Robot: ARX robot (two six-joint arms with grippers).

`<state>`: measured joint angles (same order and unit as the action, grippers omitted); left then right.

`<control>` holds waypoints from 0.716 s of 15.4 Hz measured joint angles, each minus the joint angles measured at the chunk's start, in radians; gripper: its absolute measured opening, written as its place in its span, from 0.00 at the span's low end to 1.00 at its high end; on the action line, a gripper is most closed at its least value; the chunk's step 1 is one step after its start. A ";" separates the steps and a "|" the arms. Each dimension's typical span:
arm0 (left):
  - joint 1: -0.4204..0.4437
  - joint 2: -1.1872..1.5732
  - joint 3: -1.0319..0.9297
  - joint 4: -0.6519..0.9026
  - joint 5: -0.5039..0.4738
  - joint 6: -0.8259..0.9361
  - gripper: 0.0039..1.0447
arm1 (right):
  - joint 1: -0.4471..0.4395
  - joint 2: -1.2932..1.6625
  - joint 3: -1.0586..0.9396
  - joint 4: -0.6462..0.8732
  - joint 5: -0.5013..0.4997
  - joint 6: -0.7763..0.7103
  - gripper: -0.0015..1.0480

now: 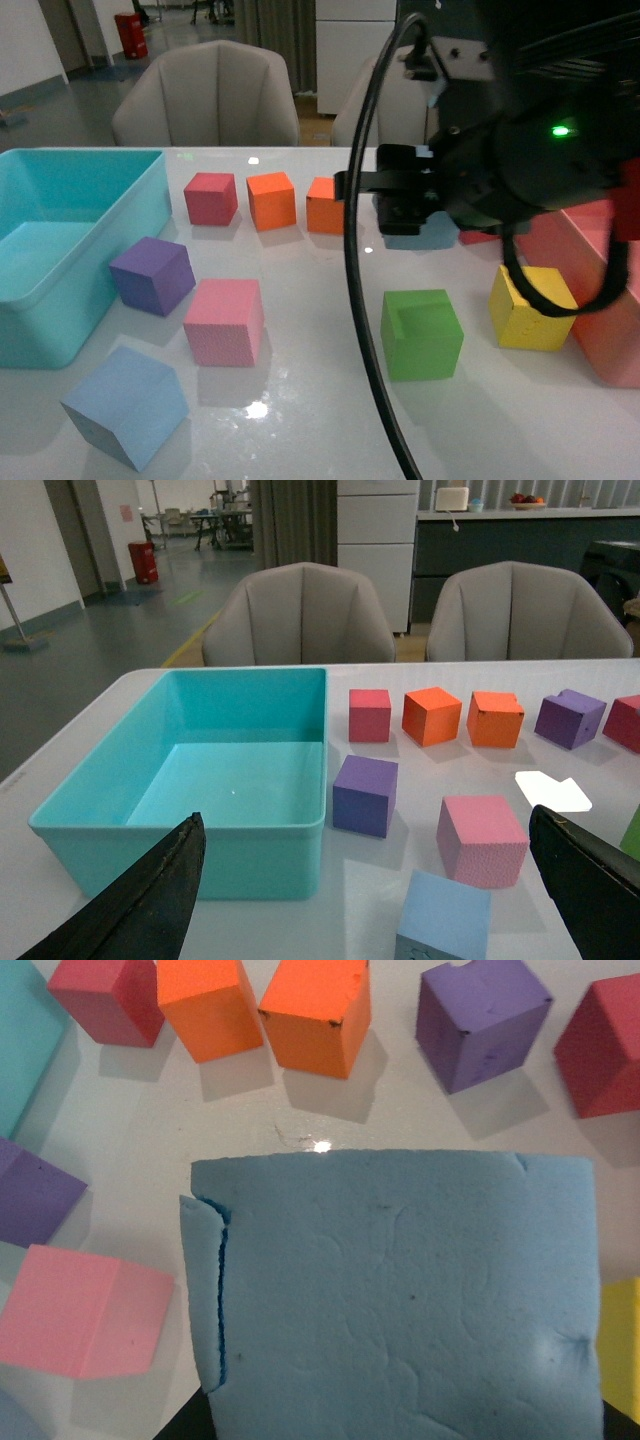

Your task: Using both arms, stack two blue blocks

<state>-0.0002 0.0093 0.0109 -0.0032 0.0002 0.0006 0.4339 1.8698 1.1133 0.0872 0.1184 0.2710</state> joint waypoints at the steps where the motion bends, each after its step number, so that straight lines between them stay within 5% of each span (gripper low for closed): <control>1: 0.000 0.000 0.000 0.000 0.000 0.000 0.94 | 0.006 0.065 0.069 -0.023 -0.011 0.000 0.42; 11: 0.000 0.000 0.000 0.000 0.000 0.000 0.94 | 0.058 0.529 0.580 -0.254 -0.048 0.043 0.42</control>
<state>-0.0002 0.0093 0.0109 -0.0032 -0.0002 0.0006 0.4915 2.3989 1.6932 -0.1673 0.0708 0.3141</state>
